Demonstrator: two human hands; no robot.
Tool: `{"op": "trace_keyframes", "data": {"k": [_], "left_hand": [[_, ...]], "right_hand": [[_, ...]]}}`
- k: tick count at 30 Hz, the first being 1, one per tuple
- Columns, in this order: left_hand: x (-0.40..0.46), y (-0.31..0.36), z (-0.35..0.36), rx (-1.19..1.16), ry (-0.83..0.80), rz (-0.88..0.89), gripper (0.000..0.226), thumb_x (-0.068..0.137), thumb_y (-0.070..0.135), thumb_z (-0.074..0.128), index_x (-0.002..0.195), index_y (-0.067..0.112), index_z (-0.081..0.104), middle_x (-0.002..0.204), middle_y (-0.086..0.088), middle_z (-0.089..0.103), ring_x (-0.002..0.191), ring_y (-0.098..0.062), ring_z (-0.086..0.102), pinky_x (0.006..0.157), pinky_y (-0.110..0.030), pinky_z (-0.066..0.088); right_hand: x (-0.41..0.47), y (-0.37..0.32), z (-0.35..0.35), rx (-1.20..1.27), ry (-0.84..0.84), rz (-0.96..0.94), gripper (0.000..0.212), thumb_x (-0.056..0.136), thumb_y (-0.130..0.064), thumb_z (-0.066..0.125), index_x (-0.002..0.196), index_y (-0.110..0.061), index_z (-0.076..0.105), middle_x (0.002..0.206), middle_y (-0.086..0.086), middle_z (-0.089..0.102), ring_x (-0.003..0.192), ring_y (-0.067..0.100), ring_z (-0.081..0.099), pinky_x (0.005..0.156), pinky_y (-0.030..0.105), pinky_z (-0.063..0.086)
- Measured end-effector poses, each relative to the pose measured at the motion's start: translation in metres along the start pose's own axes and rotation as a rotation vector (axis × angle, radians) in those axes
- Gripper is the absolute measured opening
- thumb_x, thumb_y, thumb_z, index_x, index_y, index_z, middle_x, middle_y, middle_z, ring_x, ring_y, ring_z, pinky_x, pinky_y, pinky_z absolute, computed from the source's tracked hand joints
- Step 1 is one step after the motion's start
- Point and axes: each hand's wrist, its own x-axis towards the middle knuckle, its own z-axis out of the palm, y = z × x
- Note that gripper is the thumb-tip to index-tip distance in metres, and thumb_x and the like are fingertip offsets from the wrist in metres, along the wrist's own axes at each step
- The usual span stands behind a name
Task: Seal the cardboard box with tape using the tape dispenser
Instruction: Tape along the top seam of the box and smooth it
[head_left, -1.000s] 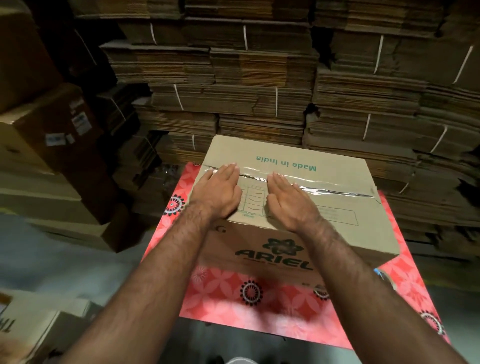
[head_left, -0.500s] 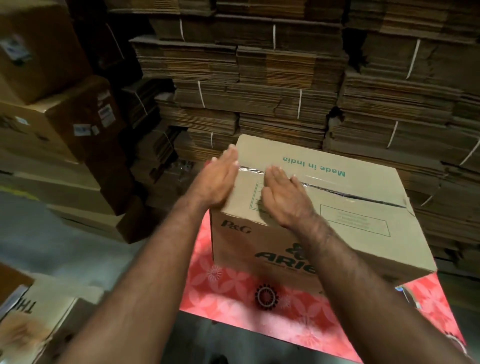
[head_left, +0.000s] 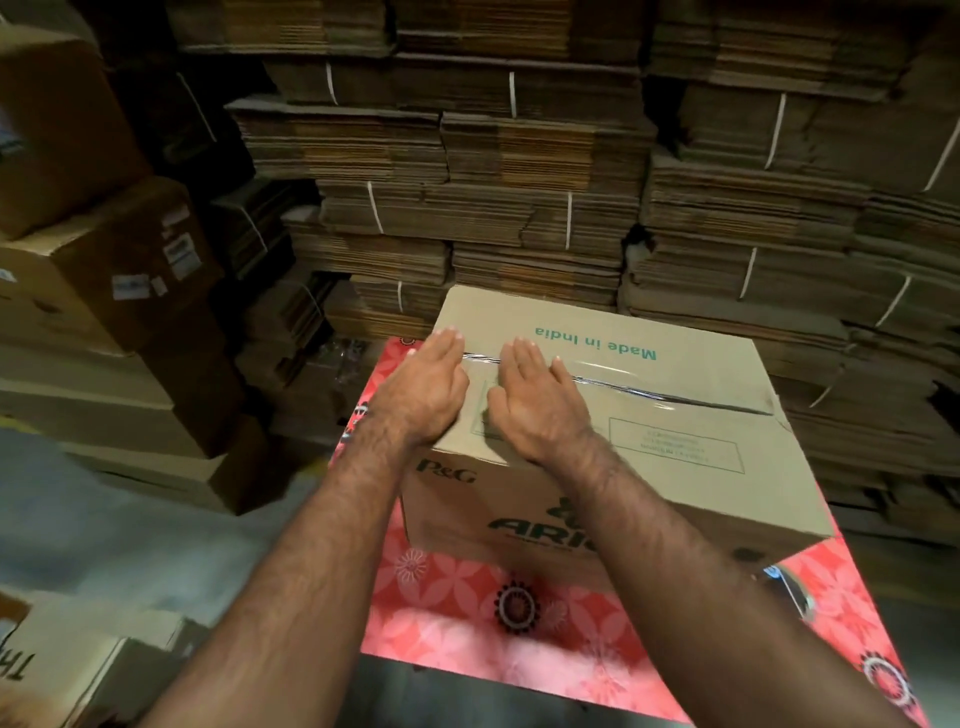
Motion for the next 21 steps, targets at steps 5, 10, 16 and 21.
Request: {"op": "trace_keyframes", "data": {"k": [5,10,16,21], "left_hand": [[0.004,0.000,0.003,0.102,-0.013,-0.012,0.058,0.103,0.039,0.023,0.156,0.015,0.026,0.165,0.000,0.019,0.151,-0.017,0.018,0.122,-0.045,0.017],[0.003,0.002,0.000,0.152,-0.052,-0.012,0.058,0.105,0.041,0.025,0.158,0.017,0.019,0.166,0.004,0.012,0.152,-0.013,0.013,0.123,-0.046,0.012],[0.004,0.008,0.002,0.265,-0.063,-0.062,0.059,0.104,0.043,0.021,0.158,0.021,0.016,0.166,0.007,0.011,0.151,-0.011,0.014,0.123,-0.046,0.012],[0.006,0.023,0.003,0.318,-0.068,-0.112,0.058,0.103,0.039,0.022,0.157,0.018,0.018,0.166,0.004,0.013,0.152,-0.012,0.012,0.123,-0.047,0.011]], "right_hand": [[-0.004,0.013,0.005,0.050,-0.024,0.027,0.068,0.103,-0.041,0.019,0.162,-0.008,0.005,0.170,0.009,0.001,0.156,0.019,0.001,0.127,0.041,0.003],[-0.028,0.058,0.001,0.058,-0.037,0.151,0.069,0.103,-0.041,0.015,0.160,-0.008,-0.005,0.169,0.010,-0.009,0.156,0.021,-0.005,0.127,0.040,0.003],[-0.053,0.094,-0.004,0.085,-0.018,0.260,0.069,0.104,-0.040,0.017,0.161,-0.009,-0.005,0.169,0.008,-0.009,0.156,0.019,-0.004,0.127,0.036,0.002],[-0.065,0.121,-0.005,0.073,-0.018,0.309,0.070,0.103,-0.042,0.016,0.161,-0.009,-0.004,0.170,0.008,-0.008,0.156,0.019,-0.004,0.127,0.037,0.001]]}}
